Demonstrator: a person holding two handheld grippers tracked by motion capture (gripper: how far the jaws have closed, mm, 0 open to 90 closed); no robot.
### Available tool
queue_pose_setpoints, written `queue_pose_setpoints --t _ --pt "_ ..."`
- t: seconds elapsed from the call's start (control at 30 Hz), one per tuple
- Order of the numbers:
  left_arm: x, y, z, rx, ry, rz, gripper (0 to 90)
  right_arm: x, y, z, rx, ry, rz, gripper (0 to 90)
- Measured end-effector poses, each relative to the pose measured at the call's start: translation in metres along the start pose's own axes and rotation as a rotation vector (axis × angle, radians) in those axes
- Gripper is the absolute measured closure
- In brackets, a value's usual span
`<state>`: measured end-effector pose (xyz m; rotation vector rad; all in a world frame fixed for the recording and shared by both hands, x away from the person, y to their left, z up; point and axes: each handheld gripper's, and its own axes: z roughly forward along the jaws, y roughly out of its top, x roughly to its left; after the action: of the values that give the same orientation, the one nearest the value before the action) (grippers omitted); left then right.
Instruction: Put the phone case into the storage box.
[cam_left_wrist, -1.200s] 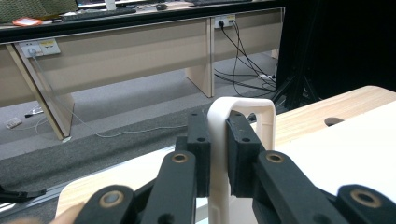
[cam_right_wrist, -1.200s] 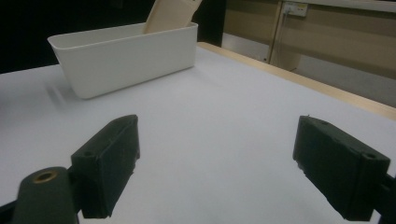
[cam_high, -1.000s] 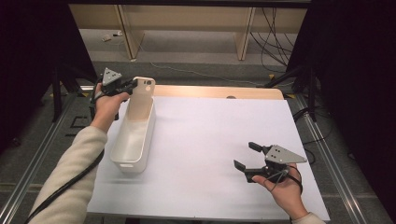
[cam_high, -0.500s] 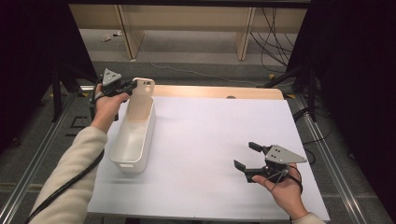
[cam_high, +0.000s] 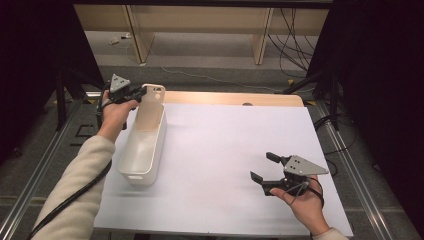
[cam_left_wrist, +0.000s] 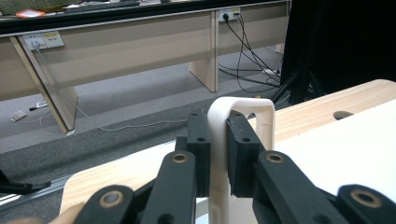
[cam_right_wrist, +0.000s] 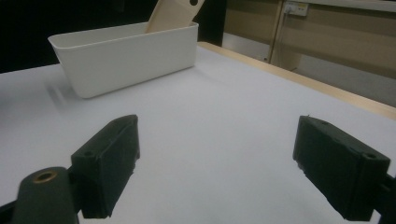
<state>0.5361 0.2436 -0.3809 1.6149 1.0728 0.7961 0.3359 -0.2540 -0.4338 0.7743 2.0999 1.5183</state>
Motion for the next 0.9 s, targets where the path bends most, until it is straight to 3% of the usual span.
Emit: queue_pose_setpoints --t 0.9 --pt "0.0005 -0.0039 0.0039 0.015 -0.003 0.002 81.4 -0.0001 -0.0003 0.0001 0.003 0.002 0.0 15.8"
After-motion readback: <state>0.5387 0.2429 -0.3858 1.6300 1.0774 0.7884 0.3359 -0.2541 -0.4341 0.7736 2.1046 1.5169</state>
